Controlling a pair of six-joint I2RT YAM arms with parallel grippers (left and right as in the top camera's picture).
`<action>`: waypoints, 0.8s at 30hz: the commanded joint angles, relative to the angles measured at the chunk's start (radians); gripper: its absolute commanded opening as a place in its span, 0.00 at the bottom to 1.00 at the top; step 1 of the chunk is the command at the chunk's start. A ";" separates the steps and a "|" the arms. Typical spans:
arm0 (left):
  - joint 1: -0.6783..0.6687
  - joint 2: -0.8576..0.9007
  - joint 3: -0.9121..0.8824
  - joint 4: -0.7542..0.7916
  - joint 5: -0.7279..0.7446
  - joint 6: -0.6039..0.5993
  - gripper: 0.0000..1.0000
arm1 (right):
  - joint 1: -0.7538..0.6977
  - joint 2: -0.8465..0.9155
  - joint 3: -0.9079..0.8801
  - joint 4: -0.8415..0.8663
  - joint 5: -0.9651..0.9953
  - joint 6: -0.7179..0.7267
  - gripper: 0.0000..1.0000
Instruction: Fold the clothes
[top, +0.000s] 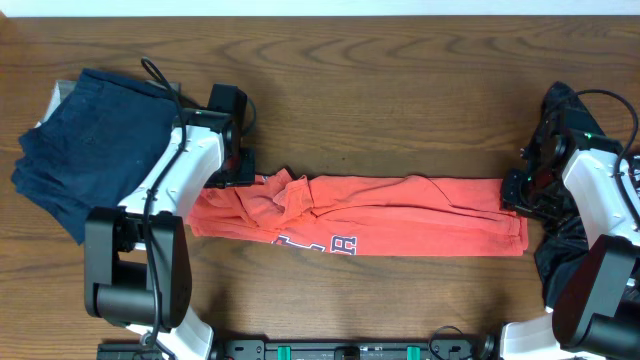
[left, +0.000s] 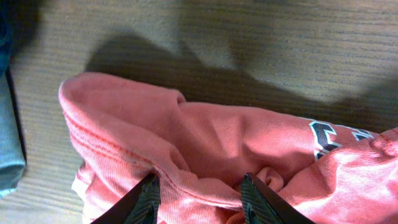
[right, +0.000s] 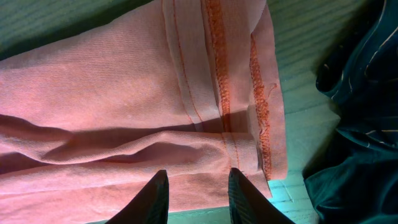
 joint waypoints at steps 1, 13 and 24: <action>0.006 -0.033 0.010 -0.021 -0.007 -0.056 0.43 | -0.008 0.005 -0.006 0.002 0.004 -0.014 0.31; 0.017 -0.023 -0.006 0.254 0.004 -0.082 0.08 | -0.008 0.005 -0.006 -0.006 0.004 -0.014 0.30; 0.119 -0.020 0.000 0.276 0.004 -0.111 0.10 | -0.008 0.004 -0.006 -0.005 0.004 -0.014 0.31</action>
